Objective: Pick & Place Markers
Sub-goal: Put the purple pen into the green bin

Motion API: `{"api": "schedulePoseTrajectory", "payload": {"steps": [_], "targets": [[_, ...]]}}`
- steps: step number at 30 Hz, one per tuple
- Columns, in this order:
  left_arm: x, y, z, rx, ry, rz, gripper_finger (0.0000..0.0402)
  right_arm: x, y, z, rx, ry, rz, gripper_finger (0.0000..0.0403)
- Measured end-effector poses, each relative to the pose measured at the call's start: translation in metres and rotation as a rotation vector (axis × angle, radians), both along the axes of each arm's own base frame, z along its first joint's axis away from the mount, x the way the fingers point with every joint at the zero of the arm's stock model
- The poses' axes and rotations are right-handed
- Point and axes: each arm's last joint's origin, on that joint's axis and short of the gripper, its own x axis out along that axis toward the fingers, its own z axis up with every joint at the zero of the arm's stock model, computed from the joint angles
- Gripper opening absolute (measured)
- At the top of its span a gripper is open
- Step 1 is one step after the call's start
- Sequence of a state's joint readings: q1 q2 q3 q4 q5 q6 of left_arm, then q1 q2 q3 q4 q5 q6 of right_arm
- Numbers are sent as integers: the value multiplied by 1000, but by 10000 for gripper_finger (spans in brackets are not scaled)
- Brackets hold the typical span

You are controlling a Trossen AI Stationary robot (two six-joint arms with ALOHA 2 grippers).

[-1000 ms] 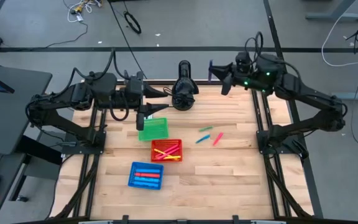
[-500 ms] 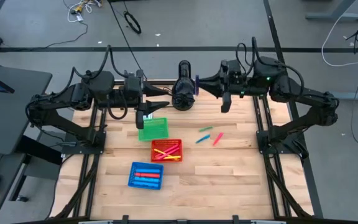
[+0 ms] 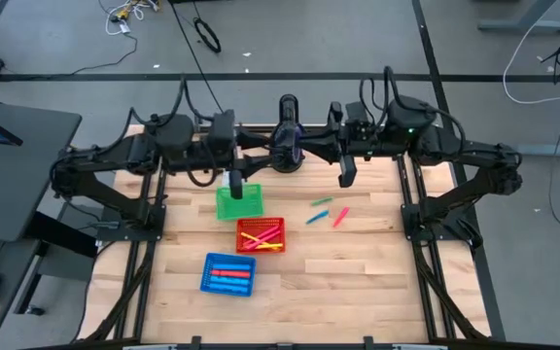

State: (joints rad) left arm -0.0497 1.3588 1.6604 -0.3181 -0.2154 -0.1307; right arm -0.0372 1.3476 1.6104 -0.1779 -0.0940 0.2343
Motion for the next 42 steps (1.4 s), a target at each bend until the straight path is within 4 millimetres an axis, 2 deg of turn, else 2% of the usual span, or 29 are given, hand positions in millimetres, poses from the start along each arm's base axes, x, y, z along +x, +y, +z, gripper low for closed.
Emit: {"api": "schedulePoseTrajectory", "payload": {"steps": [9,16,22,26,35,39,42], "targets": [[20,0,-7,18,-14,-30,248,3,2,-1,17,-3,27,10],[35,-2,-12,11,-41,-82,252,11,6,-6,19,19,40,10],[37,-2,-12,1,-55,-89,249,13,9,-8,18,25,53,10],[37,-2,-12,-16,-55,-90,219,13,10,-8,19,22,53,10],[37,-2,-12,-17,-56,-93,99,13,10,-8,17,23,61,12],[36,-3,-11,-25,-59,-100,52,13,10,-8,-2,21,59,39],[36,-3,-11,-24,-57,-127,50,13,10,-8,-13,21,60,64]]}}
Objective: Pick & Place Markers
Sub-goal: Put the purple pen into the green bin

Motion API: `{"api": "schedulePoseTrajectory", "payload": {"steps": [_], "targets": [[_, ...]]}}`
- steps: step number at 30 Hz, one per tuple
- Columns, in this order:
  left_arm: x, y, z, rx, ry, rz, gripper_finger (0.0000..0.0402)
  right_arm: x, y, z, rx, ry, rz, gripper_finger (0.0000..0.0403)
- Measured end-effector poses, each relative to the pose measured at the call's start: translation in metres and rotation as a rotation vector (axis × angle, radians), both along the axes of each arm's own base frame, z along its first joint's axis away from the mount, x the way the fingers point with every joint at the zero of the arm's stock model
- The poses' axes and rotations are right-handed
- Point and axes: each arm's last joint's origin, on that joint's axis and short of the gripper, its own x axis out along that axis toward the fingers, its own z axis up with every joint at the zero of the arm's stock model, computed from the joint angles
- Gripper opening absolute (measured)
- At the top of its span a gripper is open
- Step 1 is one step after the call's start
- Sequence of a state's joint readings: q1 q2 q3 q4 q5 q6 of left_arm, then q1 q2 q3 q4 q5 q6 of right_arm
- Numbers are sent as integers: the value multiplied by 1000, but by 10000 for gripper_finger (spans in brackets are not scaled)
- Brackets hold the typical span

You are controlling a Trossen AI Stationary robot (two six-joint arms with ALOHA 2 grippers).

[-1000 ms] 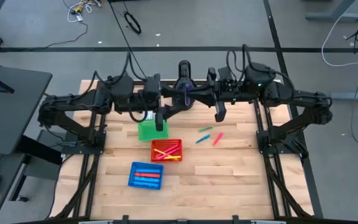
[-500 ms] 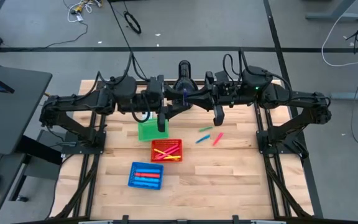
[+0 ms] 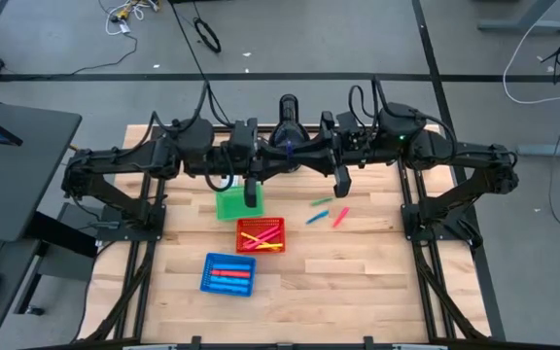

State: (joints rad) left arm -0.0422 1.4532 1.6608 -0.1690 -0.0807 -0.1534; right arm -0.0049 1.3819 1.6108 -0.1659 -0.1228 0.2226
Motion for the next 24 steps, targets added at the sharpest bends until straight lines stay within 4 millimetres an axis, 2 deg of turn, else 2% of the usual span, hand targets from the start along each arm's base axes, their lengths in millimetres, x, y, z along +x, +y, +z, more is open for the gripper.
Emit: {"api": "schedulePoseTrajectory", "payload": {"steps": [5,12,19,24], "targets": [[0,0,0,5,0,-7,50,0,0,0,-3,-2,-1,91],[-8,0,2,10,23,-15,50,-4,0,0,-47,13,-4,101],[-21,0,0,46,111,-16,50,-8,-2,3,-64,-1,-14,102],[-31,12,-8,64,235,22,50,-8,-4,3,-58,0,-21,102]]}}
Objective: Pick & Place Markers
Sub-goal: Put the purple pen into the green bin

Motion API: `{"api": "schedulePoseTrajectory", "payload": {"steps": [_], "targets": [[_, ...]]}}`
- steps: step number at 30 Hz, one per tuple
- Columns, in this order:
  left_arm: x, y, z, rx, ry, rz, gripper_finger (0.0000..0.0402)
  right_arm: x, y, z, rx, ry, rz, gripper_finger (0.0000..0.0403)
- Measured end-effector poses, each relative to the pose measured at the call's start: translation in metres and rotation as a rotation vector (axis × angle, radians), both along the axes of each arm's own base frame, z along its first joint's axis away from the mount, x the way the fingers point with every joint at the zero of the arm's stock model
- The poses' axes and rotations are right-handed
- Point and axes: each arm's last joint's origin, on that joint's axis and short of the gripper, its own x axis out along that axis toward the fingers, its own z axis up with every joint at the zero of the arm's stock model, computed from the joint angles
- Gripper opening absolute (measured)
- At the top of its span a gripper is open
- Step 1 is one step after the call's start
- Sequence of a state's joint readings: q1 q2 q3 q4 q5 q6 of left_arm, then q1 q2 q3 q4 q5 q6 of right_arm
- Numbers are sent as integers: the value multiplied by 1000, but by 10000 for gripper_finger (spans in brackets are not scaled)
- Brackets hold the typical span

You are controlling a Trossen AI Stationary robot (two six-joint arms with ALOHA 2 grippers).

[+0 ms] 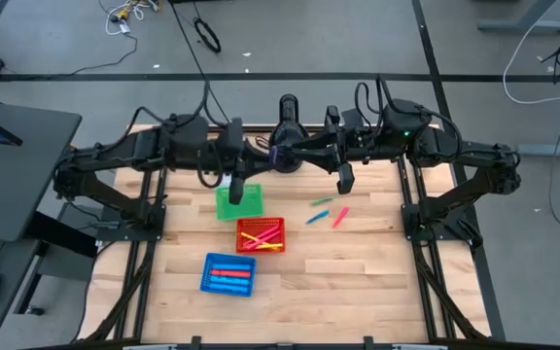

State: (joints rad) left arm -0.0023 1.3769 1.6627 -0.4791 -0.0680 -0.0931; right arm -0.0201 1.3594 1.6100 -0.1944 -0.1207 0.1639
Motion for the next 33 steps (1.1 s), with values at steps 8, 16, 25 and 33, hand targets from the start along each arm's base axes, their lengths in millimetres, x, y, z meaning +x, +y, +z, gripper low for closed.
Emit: {"api": "schedulePoseTrajectory", "payload": {"steps": [8,16,25,33], "targets": [[-10,24,-22,23,254,67,50,0,0,1,0,-10,0,103],[-23,41,-41,51,489,91,50,0,0,2,1,-21,0,103],[-33,55,-68,37,798,95,50,0,0,4,2,-40,0,103],[-29,62,-96,-2,1076,57,50,0,0,4,1,-45,0,103]]}}
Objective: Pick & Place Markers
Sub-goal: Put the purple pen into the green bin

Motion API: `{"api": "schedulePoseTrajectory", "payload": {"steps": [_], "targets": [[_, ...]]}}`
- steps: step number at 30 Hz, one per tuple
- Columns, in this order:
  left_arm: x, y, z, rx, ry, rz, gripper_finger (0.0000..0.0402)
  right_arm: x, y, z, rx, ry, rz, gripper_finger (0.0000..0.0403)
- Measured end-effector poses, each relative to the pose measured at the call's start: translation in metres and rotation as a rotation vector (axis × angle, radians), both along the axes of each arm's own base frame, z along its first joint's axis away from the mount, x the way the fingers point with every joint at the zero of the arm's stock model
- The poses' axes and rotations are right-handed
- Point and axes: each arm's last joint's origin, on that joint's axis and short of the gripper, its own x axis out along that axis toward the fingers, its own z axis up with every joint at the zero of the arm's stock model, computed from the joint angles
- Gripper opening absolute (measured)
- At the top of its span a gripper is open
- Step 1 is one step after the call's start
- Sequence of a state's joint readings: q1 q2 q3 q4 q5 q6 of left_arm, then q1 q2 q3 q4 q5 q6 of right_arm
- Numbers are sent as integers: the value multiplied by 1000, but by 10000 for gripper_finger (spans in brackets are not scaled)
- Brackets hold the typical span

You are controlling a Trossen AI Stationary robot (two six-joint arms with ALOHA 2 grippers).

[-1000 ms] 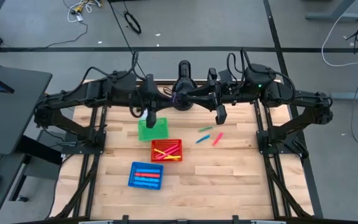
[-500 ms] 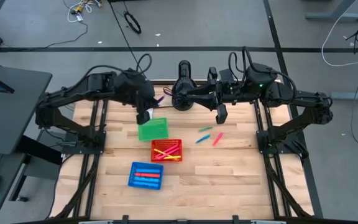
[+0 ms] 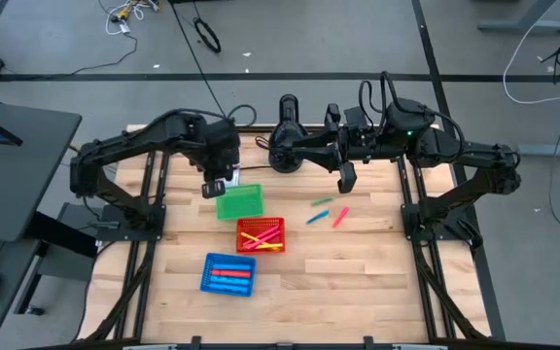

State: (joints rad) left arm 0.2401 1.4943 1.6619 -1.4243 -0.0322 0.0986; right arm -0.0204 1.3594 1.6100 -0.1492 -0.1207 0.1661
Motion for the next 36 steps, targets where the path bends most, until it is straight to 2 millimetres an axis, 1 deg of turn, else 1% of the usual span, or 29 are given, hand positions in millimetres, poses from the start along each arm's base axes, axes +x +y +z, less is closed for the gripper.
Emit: {"api": "schedulePoseTrajectory", "payload": {"steps": [4,7,12,16,20,23,28,32,36], "targets": [[5,1,-14,-18,124,-11,50,0,0,0,-10,-2,-1,103],[12,3,-22,-16,177,-16,50,0,0,0,-27,-7,-4,103],[24,6,-33,-20,200,-17,50,0,0,1,-27,-8,-3,103],[32,8,-43,-12,139,-8,50,0,0,0,-26,-7,-3,103],[30,5,-68,-25,203,5,50,0,0,0,-26,-7,-3,103],[36,-1,-86,-9,178,-20,50,0,0,0,-26,-7,-3,103],[39,-10,-119,-27,232,-53,50,0,0,0,-26,-8,-3,103],[43,-11,-136,-26,225,-64,50,0,0,0,-28,-7,-3,103],[46,-11,-153,-47,254,-68,50,0,0,0,-28,-7,-4,103]]}}
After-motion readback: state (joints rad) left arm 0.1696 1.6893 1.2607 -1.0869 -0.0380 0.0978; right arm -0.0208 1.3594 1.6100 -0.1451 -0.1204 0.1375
